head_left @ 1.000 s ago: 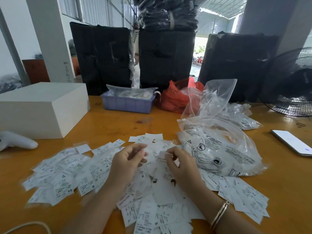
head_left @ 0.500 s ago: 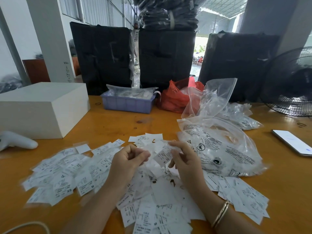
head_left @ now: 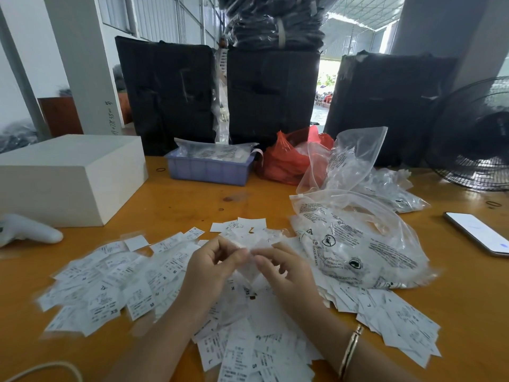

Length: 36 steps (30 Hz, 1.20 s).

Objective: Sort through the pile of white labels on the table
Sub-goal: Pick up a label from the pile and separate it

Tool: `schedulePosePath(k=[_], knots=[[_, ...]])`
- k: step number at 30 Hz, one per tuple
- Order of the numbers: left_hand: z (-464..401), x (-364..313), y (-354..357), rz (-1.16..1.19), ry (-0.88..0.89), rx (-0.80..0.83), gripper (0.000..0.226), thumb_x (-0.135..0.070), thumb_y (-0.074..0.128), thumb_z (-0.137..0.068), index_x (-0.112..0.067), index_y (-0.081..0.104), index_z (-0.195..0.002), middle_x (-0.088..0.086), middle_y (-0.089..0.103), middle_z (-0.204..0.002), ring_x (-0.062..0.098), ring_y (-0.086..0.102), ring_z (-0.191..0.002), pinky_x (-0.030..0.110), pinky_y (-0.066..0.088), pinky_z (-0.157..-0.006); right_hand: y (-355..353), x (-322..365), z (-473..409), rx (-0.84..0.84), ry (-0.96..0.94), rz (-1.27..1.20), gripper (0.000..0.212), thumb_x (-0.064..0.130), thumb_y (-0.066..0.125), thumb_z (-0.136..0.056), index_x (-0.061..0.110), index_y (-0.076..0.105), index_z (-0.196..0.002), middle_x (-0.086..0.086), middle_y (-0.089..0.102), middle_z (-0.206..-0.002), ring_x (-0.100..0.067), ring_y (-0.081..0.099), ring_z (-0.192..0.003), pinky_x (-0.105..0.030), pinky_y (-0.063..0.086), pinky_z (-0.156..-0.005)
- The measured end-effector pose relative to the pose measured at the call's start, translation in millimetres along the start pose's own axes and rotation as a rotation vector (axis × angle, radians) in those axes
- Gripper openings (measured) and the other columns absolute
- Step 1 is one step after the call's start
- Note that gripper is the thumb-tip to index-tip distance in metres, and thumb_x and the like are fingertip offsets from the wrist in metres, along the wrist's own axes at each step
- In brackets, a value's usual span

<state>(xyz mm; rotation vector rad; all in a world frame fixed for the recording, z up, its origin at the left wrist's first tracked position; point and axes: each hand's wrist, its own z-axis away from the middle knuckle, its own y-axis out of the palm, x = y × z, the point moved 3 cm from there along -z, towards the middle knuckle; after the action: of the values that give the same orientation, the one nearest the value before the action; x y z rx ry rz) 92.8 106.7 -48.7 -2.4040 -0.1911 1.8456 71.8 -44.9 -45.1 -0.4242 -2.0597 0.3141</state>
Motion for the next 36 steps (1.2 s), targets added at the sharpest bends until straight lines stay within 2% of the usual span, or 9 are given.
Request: schedulePosePath(k=[4,9,16,20,24,26,29,32,36], knots=[[2,0,8,-0.069,0.054,0.092,0.013,-0.024,0.076,-0.077,-0.019,0.065,-0.072,-0.007,0.07,-0.075,0.004,0.063,-0.067,0.011,0.049,-0.062,-12,-7,-3,-0.211,0.051,-0.181,0.031,0.004,0.057,-0.091,0.034,0.064,-0.098,0.012,0.059,-0.077,0.0,0.051,-0.064,-0.015,0.044,-0.059],[3,2,9,-0.131,0.061,0.126,0.018,-0.018,0.078,-0.076,-0.019,0.061,-0.072,-0.011,0.065,-0.066,-0.001,0.057,-0.059,0.012,0.047,-0.059,-17,-22,-5,-0.281,0.255,-0.588,0.044,-0.002,0.06,-0.088,0.031,0.06,-0.118,0.011,0.071,-0.093,-0.005,0.065,-0.075,-0.016,0.051,-0.071],[3,0,9,-0.131,0.024,0.116,0.015,-0.018,0.078,-0.076,-0.027,0.069,-0.084,-0.006,0.068,-0.079,0.001,0.062,-0.073,0.009,0.047,-0.064,-14,-18,-5,-0.216,0.237,-0.694,0.06,-0.004,0.064,-0.084,0.041,0.054,-0.123,-0.019,0.047,-0.129,-0.016,0.066,-0.087,-0.024,0.053,-0.078],[3,-1,9,-0.097,-0.001,0.108,0.014,-0.017,0.076,-0.078,-0.028,0.069,-0.083,-0.009,0.069,-0.078,-0.001,0.061,-0.071,0.007,0.045,-0.061,-12,-16,-4,-0.168,0.209,-0.693,0.054,-0.008,0.06,-0.085,0.03,0.055,-0.124,-0.004,0.069,-0.097,-0.014,0.068,-0.085,-0.021,0.054,-0.072],[3,-4,8,0.01,-0.045,0.097,0.01,-0.031,0.074,-0.074,-0.028,0.07,-0.083,-0.013,0.067,-0.07,-0.003,0.058,-0.062,0.007,0.045,-0.059,-12,-19,-4,-0.171,0.226,-0.704,0.044,-0.006,0.061,-0.085,0.024,0.059,-0.117,-0.003,0.07,-0.094,-0.015,0.068,-0.083,-0.021,0.054,-0.071],[4,-4,5,0.165,-0.137,0.062,0.025,-0.038,0.072,-0.064,-0.027,0.071,-0.086,-0.009,0.071,-0.074,0.0,0.062,-0.063,0.012,0.048,-0.06,-13,-21,-4,-0.189,0.254,-0.753,0.025,-0.001,0.064,-0.083,0.017,0.064,-0.101,-0.007,0.071,-0.09,-0.019,0.068,-0.081,-0.022,0.054,-0.069],[0,1,-1,0.55,-0.31,-0.021,0.033,-0.021,0.074,-0.059,-0.013,0.069,-0.09,0.0,0.073,-0.079,0.005,0.065,-0.062,0.02,0.052,-0.059,-14,-21,-5,-0.158,0.269,-0.833,0.01,0.014,0.07,-0.073,0.013,0.065,-0.082,-0.007,0.07,-0.078,-0.019,0.066,-0.07,-0.022,0.053,-0.065],[-3,3,-5,0.802,-0.382,-0.041,0.031,-0.009,0.071,-0.066,-0.006,0.064,-0.096,0.005,0.07,-0.079,0.008,0.065,-0.06,0.019,0.053,-0.053,-11,-20,-5,-0.065,0.285,-0.828,0.008,0.015,0.071,-0.072,0.013,0.064,-0.075,-0.007,0.066,-0.071,-0.019,0.064,-0.06,-0.023,0.053,-0.061],[-4,4,-9,0.827,-0.379,-0.03,0.042,-0.018,0.07,-0.071,-0.011,0.063,-0.112,0.003,0.069,-0.077,0.009,0.066,-0.064,0.022,0.055,-0.057,1,-20,-1,0.182,0.352,-0.693,0.014,0.013,0.071,-0.079,0.01,0.058,-0.078,-0.009,0.068,-0.075,-0.02,0.065,-0.063,-0.026,0.049,-0.061]])
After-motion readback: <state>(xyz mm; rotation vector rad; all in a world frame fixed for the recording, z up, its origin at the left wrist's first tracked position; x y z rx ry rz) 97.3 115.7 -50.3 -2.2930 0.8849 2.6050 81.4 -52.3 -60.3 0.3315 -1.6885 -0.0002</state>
